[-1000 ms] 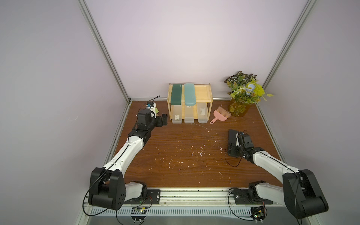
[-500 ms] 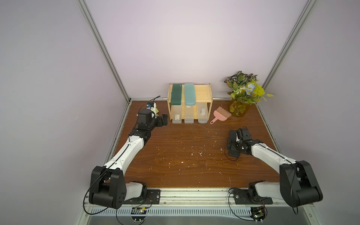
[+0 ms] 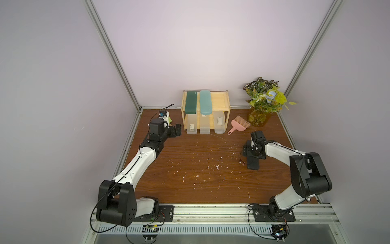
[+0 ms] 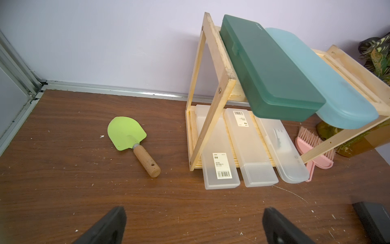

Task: Remove the pencil cases from the shelf
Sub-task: Place the pencil case at the center of the board.

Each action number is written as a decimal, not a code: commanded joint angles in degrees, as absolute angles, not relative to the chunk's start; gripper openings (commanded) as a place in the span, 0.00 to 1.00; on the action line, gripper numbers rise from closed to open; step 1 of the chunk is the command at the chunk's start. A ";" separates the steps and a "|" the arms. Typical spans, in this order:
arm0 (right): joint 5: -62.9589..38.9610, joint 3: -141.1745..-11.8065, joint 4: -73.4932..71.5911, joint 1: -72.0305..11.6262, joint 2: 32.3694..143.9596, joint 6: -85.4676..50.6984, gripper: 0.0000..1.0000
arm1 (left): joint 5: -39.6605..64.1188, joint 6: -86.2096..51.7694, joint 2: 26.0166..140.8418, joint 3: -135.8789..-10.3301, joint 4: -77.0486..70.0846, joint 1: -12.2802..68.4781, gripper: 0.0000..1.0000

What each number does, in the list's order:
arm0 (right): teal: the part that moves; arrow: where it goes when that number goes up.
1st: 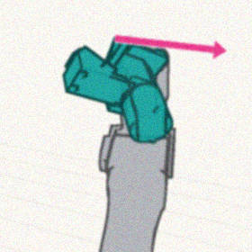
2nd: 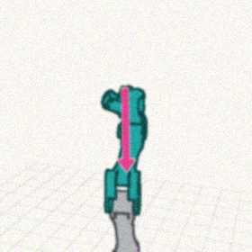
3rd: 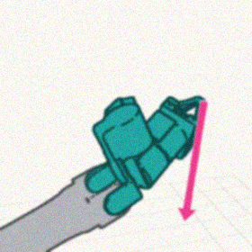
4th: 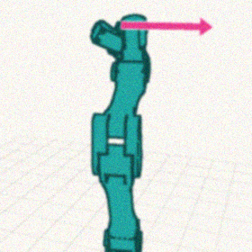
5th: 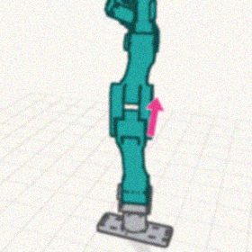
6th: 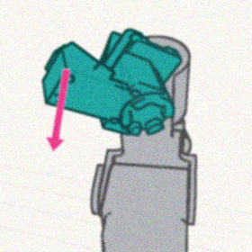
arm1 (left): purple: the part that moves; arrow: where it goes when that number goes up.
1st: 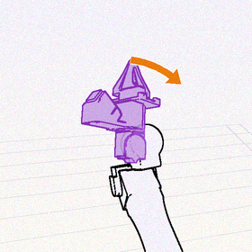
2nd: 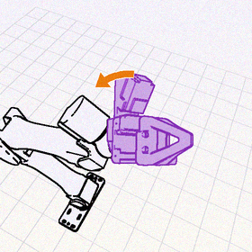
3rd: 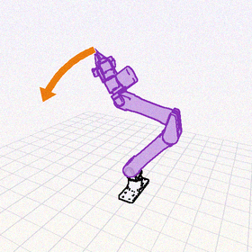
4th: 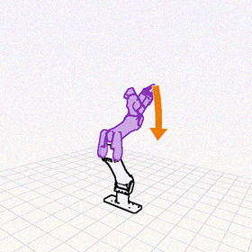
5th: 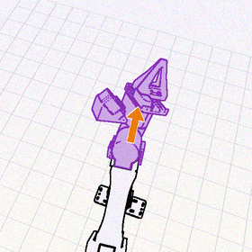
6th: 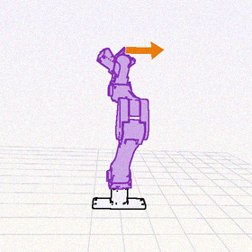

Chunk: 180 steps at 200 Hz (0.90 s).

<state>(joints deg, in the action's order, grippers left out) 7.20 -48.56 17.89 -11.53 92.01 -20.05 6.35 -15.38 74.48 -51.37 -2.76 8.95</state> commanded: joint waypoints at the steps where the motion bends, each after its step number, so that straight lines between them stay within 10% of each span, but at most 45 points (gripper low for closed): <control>1: 7.45 -49.72 19.47 -11.43 91.83 -18.69 0.81 | 5.44 -14.57 74.31 -51.50 -2.90 9.35 0.99; 89: 4.37 -49.75 22.06 -11.28 90.19 -12.49 0.67 | 5.30 -14.54 74.25 -51.33 -2.71 9.40 0.99; 180: 2.75 -48.18 20.98 -11.48 89.30 -11.89 0.82 | 5.30 -14.61 73.97 -51.11 -2.64 9.39 0.99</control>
